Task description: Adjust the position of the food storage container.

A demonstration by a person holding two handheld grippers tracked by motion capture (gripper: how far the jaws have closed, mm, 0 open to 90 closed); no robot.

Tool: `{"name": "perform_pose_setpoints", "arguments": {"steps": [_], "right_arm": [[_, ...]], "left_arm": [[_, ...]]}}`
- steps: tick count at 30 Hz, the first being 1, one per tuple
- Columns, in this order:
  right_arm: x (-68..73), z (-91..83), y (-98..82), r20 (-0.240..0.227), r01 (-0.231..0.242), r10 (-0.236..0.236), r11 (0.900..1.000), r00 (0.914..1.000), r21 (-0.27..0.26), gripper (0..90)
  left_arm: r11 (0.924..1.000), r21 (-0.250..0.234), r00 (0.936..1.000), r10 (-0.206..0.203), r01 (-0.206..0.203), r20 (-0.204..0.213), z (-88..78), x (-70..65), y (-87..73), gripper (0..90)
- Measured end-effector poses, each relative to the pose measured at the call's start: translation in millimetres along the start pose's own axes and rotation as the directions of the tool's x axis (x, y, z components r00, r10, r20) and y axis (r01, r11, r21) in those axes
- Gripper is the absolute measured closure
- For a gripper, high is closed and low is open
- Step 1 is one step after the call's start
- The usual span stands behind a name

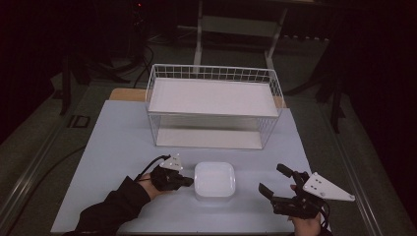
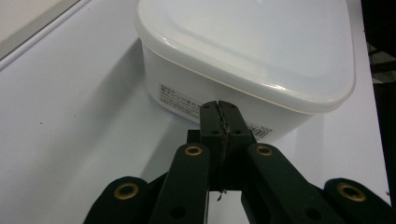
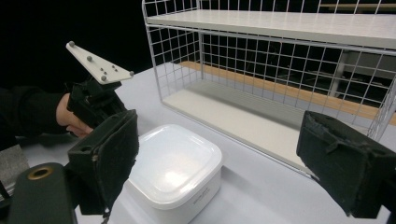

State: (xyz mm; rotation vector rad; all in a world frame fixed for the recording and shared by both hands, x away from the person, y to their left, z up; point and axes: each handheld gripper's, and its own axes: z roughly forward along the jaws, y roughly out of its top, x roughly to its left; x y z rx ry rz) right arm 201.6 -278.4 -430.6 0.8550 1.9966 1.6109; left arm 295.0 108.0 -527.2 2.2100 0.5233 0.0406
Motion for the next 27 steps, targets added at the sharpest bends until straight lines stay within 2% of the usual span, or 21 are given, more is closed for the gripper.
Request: {"name": "perform_pose_setpoints", "arguments": {"steps": [2, 5, 6, 9, 11, 12, 13, 14, 15, 16, 17, 18, 19, 20, 21, 22, 23, 24, 25, 26, 27], "right_arm": [[0.6, 0.3, -0.2, 0.001, 0.004, -0.004, 1.000, 1.0000, 0.000, 12.6], [3.3, 1.1, -0.8, 0.001, 0.013, -0.013, 1.000, 0.9999, 0.001, 12.6], [3.8, 1.6, -0.9, -0.003, 0.015, -0.015, 1.000, 0.9999, 0.003, 12.5], [5.1, 3.9, -1.2, -0.002, 0.025, -0.025, 1.000, 0.9997, 0.005, 12.3], [5.3, 4.8, -0.7, -0.008, 0.022, -0.022, 1.000, 0.9997, 0.008, 12.1], [6.2, 7.1, 0.2, -0.005, 0.039, -0.039, 0.999, 0.9992, 0.009, 12.0], [6.9, 8.0, 0.9, -0.005, 0.047, -0.047, 0.999, 0.9989, 0.010, 12.0], [7.7, 8.9, 1.5, 0.000, 0.054, -0.054, 0.998, 0.9985, 0.010, 12.0], [7.7, 8.9, 1.5, 0.000, 0.054, -0.054, 0.998, 0.9985, 0.010, 12.0], [9.6, 12.9, 3.4, -0.004, 0.075, -0.075, 0.997, 0.9972, 0.021, 11.6], [10.4, 15.3, 4.0, 0.003, 0.086, -0.086, 0.996, 0.9963, 0.026, 11.4], [11.0, 17.9, 4.8, -0.001, 0.083, -0.083, 0.996, 0.9966, 0.030, 11.3], [9.9, 20.5, 5.4, -0.029, 0.068, -0.067, 0.997, 0.9973, 0.031, 11.1], [9.0, 23.3, 5.3, -0.034, 0.050, -0.049, 0.998, 0.9982, 0.037, 11.1], [8.5, 26.1, 5.6, -0.026, 0.037, -0.036, 0.998, 0.9990, 0.047, 11.3], [7.7, 29.6, 5.9, -0.027, 0.030, -0.028, 0.998, 0.9993, 0.064, 11.2], [7.7, 29.6, 5.9, -0.027, 0.030, -0.028, 0.998, 0.9993, 0.064, 11.2], [7.2, 36.8, 5.6, -0.021, 0.026, -0.024, 0.995, 0.9995, 0.100, 12.6], [6.4, 39.8, 5.0, -0.029, 0.015, -0.012, 0.994, 0.9995, 0.105, 13.2], [5.6, 43.3, 4.5, -0.021, 0.009, -0.006, 0.993, 0.9998, 0.120, 13.1], [5.6, 43.3, 4.5, -0.021, 0.009, -0.006, 0.993, 0.9998, 0.120, 13.1]], "left_arm": [[1.0000, -0.003, 1.0000, -0.002, 0.002, 0.006, -2.0, 1.0, -1.0, 89.4], [0.9989, -0.042, 0.9997, -0.021, 0.021, 0.011, -16.0, 3.5, -3.4, 86.3], [0.9989, -0.042, 0.9997, -0.021, 0.021, 0.011, -16.0, 3.5, -3.4, 79.8], [0.9958, -0.083, 0.9992, -0.039, 0.039, -0.002, -37.1, -0.3, 1.6, 65.3], [0.9940, -0.097, 0.9987, -0.051, 0.051, 0.004, -42.0, -1.2, 3.5, 50.3], [0.9861, -0.148, 0.9969, -0.071, 0.075, 0.032, -50.4, -3.9, 6.6, 44.8], [0.9861, -0.148, 0.9969, -0.071, 0.075, 0.032, -50.4, -3.9, 6.6, 39.3], [0.9792, -0.180, 0.9947, -0.085, 0.094, 0.058, -56.9, -5.8, 10.2, 31.6], [0.9792, -0.180, 0.9947, -0.085, 0.094, 0.058, -56.9, -5.8, 10.2, 22.1], [0.9727, -0.194, 0.9910, -0.116, 0.127, 0.067, -60.2, -8.1, 14.2, 16.8], [0.9727, -0.194, 0.9910, -0.116, 0.127, 0.067, -60.2, -8.1, 14.2, 14.2], [0.9571, -0.214, 0.9791, -0.178, 0.195, 0.098, -61.1, -7.6, 17.7, 13.4], [0.9571, -0.214, 0.9791, -0.178, 0.195, 0.098, -61.1, -7.6, 17.7, 10.9], [0.9419, -0.222, 0.9647, -0.227, 0.252, 0.134, -59.6, -6.8, 20.3, 6.5], [0.9419, -0.222, 0.9647, -0.227, 0.252, 0.134, -59.6, -6.8, 20.3, 4.7], [0.9361, -0.224, 0.9603, -0.247, 0.271, 0.129, -55.4, -8.3, 23.1, 4.6], [0.9361, -0.224, 0.9603, -0.247, 0.271, 0.129, -55.4, -8.3, 23.1, 4.0], [0.9246, -0.232, 0.9525, -0.284, 0.302, 0.110, -49.2, -9.7, 25.5, 3.8], [0.9246, -0.232, 0.9525, -0.284, 0.302, 0.110, -49.2, -9.7, 25.5, 3.8], [0.9072, -0.232, 0.9357, -0.330, 0.351, 0.126, -43.3, -8.6, 27.3, 3.9], [0.9072, -0.232, 0.9357, -0.330, 0.351, 0.126, -43.3, -8.6, 27.3, 4.0]]}}
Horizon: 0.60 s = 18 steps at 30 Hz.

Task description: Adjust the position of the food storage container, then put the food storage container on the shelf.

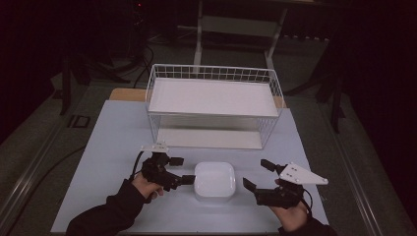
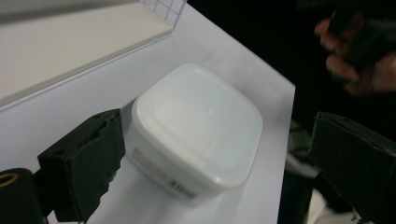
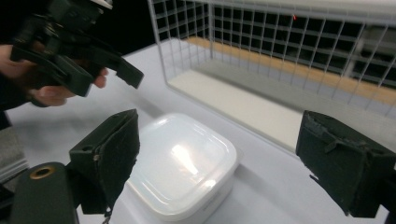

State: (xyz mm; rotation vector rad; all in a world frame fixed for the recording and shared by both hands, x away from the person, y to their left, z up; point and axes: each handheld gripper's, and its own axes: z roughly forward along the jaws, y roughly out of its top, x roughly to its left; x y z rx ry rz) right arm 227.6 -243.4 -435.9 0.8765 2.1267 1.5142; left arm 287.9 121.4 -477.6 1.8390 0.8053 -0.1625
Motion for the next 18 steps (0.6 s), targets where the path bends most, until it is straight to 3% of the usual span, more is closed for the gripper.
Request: {"name": "perform_pose_setpoints", "arguments": {"steps": [1, 4, 5, 6, 8, 9, 10, 11, 12, 13, 14, 15, 16, 17, 18], "right_arm": [[-2.3, 7.8, -0.3, 0.015, -0.017, 0.016, 1.000, 0.9998, 0.023, 13.7], [-3.3, 13.8, -1.1, 0.045, -0.014, 0.012, 0.999, 0.9989, 0.040, 14.4], [-3.7, 15.4, -1.9, 0.046, -0.020, 0.018, 0.999, 0.9988, 0.042, 22.1], [-3.7, 15.4, -1.9, 0.046, -0.020, 0.018, 0.999, 0.9988, 0.042, 22.1], [-12.7, 29.2, -5.2, -0.031, -0.093, 0.097, 0.990, 0.9948, 0.105, 28.0], [-12.7, 29.2, -5.2, -0.031, -0.093, 0.097, 0.990, 0.9948, 0.105, 28.0], [-16.1, 37.3, -7.1, -0.045, -0.134, 0.142, 0.979, 0.9889, 0.151, 28.3], [-18.5, 41.7, -8.3, -0.059, -0.164, 0.177, 0.971, 0.9825, 0.175, 27.9], [-20.2, 46.7, -9.4, -0.055, -0.195, 0.210, 0.958, 0.9761, 0.211, 26.1], [-21.8, 51.8, -10.9, -0.055, -0.222, 0.242, 0.944, 0.9688, 0.244, 26.4], [-22.9, 55.2, -12.5, -0.066, -0.245, 0.270, 0.934, 0.9606, 0.260, 27.8], [-22.9, 55.2, -12.5, -0.066, -0.245, 0.270, 0.934, 0.9606, 0.260, 27.8], [-27.4, 64.2, -18.4, -0.051, -0.302, 0.333, 0.903, 0.9417, 0.306, 28.7], [-30.4, 67.6, -21.2, -0.056, -0.334, 0.370, 0.885, 0.9272, 0.324, 30.1], [-33.1, 70.1, -23.7, -0.052, -0.366, 0.405, 0.867, 0.9127, 0.337, 31.0]], "left_arm": [[0.9990, 0.006, 0.9991, -0.043, 0.043, 0.001, 6.1, 1.6, 0.3, 4.0], [0.9973, 0.020, 0.9973, -0.070, 0.070, -0.020, 11.4, 2.4, 0.2, 4.4], [0.9962, 0.022, 0.9959, -0.084, 0.085, -0.033, 13.6, 3.0, 0.2, 4.4], [0.9962, 0.022, 0.9959, -0.084, 0.085, -0.033, 13.6, 3.0, 0.2, 4.8], [0.9899, 0.043, 0.9895, -0.132, 0.135, -0.057, 19.7, 4.1, -0.7, 5.4], [0.9899, 0.043, 0.9895, -0.132, 0.135, -0.057, 19.7, 4.1, -0.7, 5.4], [0.9848, 0.050, 0.9852, -0.163, 0.166, -0.052, 23.7, 5.4, -1.8, 5.4], [0.9848, 0.050, 0.9852, -0.163, 0.166, -0.052, 23.7, 5.4, -1.8, 5.4], [0.9793, 0.050, 0.9797, -0.193, 0.196, -0.052, 28.1, 7.2, -3.4, 5.4], [0.9793, 0.050, 0.9797, -0.193, 0.196, -0.052, 28.1, 7.2, -3.4, 5.4], [0.9724, 0.065, 0.9739, -0.221, 0.224, -0.053, 32.9, 8.3, -5.0, 5.4], [0.9724, 0.065, 0.9739, -0.221, 0.224, -0.053, 32.9, 8.3, -5.0, 5.4], [0.9648, 0.086, 0.9684, -0.246, 0.249, -0.043, 36.6, 9.2, -6.5, 5.4], [0.9648, 0.086, 0.9684, -0.246, 0.249, -0.043, 36.6, 9.2, -6.5, 5.4], [0.9540, 0.101, 0.9593, -0.280, 0.282, -0.039, 38.5, 10.0, -7.0, 7.0]]}}
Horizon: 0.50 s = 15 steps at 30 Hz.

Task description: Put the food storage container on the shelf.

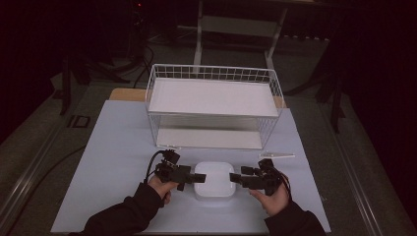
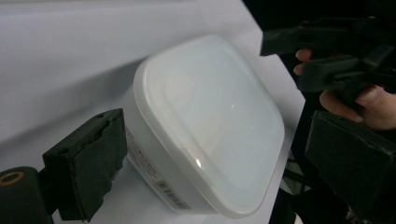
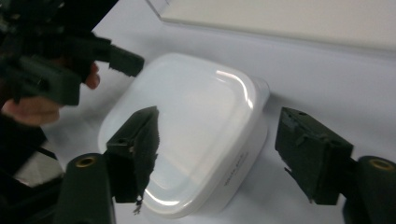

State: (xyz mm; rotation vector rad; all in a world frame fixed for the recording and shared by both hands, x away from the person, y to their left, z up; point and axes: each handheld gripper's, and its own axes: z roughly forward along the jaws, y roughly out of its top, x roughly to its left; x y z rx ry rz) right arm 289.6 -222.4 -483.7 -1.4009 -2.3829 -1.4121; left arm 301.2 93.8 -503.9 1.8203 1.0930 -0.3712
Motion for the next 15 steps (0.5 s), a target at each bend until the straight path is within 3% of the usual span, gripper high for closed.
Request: {"name": "perform_pose_setpoints", "arguments": {"steps": [2, 3, 5, 8, 11, 15], "right_arm": [[-5.6, 3.5, 0.1, -0.024, -0.049, 0.050, 0.999, 0.9985, 0.023, 33.0], [-5.6, 3.5, 0.1, -0.024, -0.049, 0.050, 0.999, 0.9985, 0.023, 33.0], [-9.6, 6.5, -0.3, -0.058, -0.122, 0.125, 0.991, 0.9905, 0.053, 38.0], [-12.5, 10.6, -2.7, -0.071, -0.165, 0.172, 0.982, 0.9825, 0.095, 41.6], [-18.5, 14.4, -5.9, -0.096, -0.238, 0.251, 0.963, 0.9632, 0.129, 45.0], [-22.2, 16.8, -6.9, -0.121, -0.288, 0.307, 0.946, 0.9441, 0.148, 51.4]], "left_arm": [[0.9994, 0.007, 0.9994, -0.034, 0.034, -0.002, 0.0, 0.5, -0.3, 13.0], [0.9994, 0.007, 0.9994, -0.034, 0.034, -0.002, 0.0, 0.5, -0.3, 14.0], [0.9967, 0.011, 0.9967, -0.081, 0.081, 0.002, -1.0, 2.3, -0.9, 14.1], [0.9926, 0.024, 0.9928, -0.119, 0.119, 0.009, -0.2, 3.8, -1.7, 15.0], [0.9907, 0.032, 0.9911, -0.133, 0.132, 0.011, 0.2, 4.3, -2.5, 19.6], [0.9820, 0.068, 0.9842, -0.177, 0.176, 0.009, 4.1, 6.5, -4.5, 29.1]]}}
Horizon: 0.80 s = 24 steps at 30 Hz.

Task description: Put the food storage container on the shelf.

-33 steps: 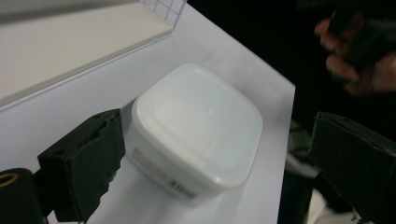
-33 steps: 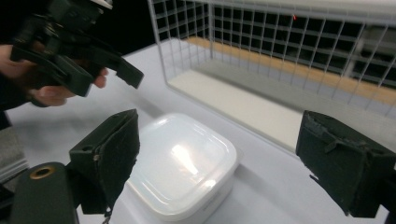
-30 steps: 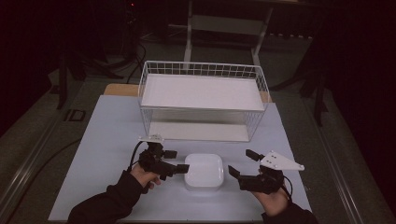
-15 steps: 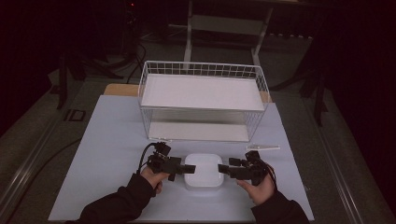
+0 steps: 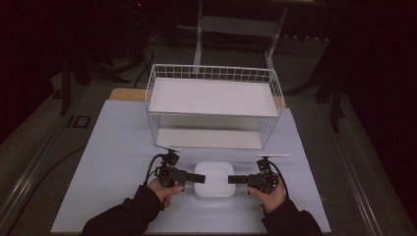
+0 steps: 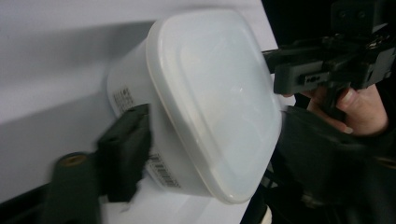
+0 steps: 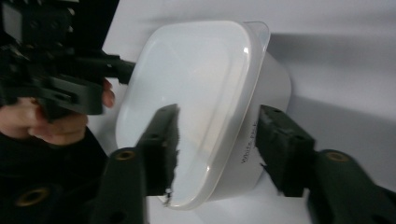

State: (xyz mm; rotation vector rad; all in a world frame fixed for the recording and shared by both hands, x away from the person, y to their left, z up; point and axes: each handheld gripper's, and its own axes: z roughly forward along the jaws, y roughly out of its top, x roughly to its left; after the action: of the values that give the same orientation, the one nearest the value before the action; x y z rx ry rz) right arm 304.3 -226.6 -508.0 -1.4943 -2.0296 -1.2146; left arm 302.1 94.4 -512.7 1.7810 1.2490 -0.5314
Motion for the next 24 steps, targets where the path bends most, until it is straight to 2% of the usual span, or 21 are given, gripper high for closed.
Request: {"name": "perform_pose_setpoints", "arguments": {"steps": [2, 4, 5, 6, 7, 9, 11, 12, 13, 14, 15, 18, 21, 24], "right_arm": [[0.0, 1.0, -0.2, 0.000, -0.013, 0.013, 1.000, 0.9999, 0.019, 53.2], [0.2, 1.6, -0.6, 0.012, -0.012, 0.012, 0.999, 0.9999, 0.029, 54.5], [-1.5, 1.8, -1.3, 0.006, -0.033, 0.033, 0.999, 0.9994, 0.032, 55.2], [-1.5, 1.8, -1.3, 0.006, -0.033, 0.033, 0.999, 0.9994, 0.032, 55.2], [-2.1, 1.3, -1.5, 0.001, -0.061, 0.061, 0.997, 0.9982, 0.039, 56.4], [-3.4, 0.7, -1.6, -0.005, -0.092, 0.092, 0.995, 0.9957, 0.041, 57.7], [-3.1, 0.8, -1.7, -0.005, -0.089, 0.090, 0.995, 0.9960, 0.040, 58.2], [-1.1, -2.3, -1.9, 0.009, -0.094, 0.094, 0.995, 0.9955, 0.026, 65.2], [1.6, -4.4, -1.7, 0.025, -0.076, 0.076, 0.997, 0.9968, 0.015, 70.1], [1.6, -4.4, -1.7, 0.025, -0.076, 0.076, 0.997, 0.9968, 0.015, 70.1], [5.3, -6.1, -1.2, 0.047, -0.068, 0.067, 0.998, 0.9967, 0.015, 70.9], [5.1, -6.2, -1.6, 0.047, -0.067, 0.067, 0.998, 0.9967, 0.012, 71.0], [5.3, -6.2, -1.8, 0.050, -0.070, 0.069, 0.998, 0.9964, 0.011, 71.2], [5.8, -6.3, -2.1, 0.053, -0.081, 0.080, 0.997, 0.9954, 0.006, 71.7]], "left_arm": [[1.0000, 0.008, 0.9999, -0.004, 0.004, -0.010, 0.8, 0.5, -1.1, 33.2], [1.0000, 0.004, 0.9997, -0.007, 0.007, -0.025, 0.3, 2.1, -1.9, 43.9], [0.9993, 0.010, 0.9991, -0.036, 0.036, -0.022, 0.4, 7.6, -3.6, 49.2], [0.9993, 0.010, 0.9991, -0.036, 0.036, -0.022, 0.4, 7.6, -3.6, 50.5], [0.9991, 0.019, 0.9992, -0.039, 0.039, -0.004, 0.2, 10.4, -4.4, 50.5], [0.9993, 0.021, 0.9995, -0.032, 0.032, -0.003, -0.1, 10.5, -4.6, 51.3], [0.9991, 0.023, 0.9993, -0.036, 0.036, -0.002, -0.6, 10.4, -4.4, 51.8], [0.9997, 0.016, 0.9997, -0.020, 0.020, -0.012, -3.7, 7.9, -4.6, 56.0], [0.9998, 0.015, 0.9998, -0.010, 0.011, -0.015, -5.0, 6.4, -4.6, 58.9], [0.9998, 0.015, 0.9998, -0.010, 0.011, -0.015, -5.0, 6.4, -4.6, 61.1], [0.9999, 0.008, 0.9995, -0.006, 0.007, -0.030, -6.2, 3.6, -4.9, 62.3], [1.0000, 0.001, 0.9994, -0.008, 0.008, -0.032, -9.1, 2.8, -4.2, 68.4], [0.9998, -0.003, 0.9995, -0.019, 0.018, -0.026, -9.0, 3.7, -4.6, 68.6], [0.9993, -0.005, 0.9986, -0.037, 0.037, -0.038, -9.1, 1.2, -5.1, 69.3]]}}
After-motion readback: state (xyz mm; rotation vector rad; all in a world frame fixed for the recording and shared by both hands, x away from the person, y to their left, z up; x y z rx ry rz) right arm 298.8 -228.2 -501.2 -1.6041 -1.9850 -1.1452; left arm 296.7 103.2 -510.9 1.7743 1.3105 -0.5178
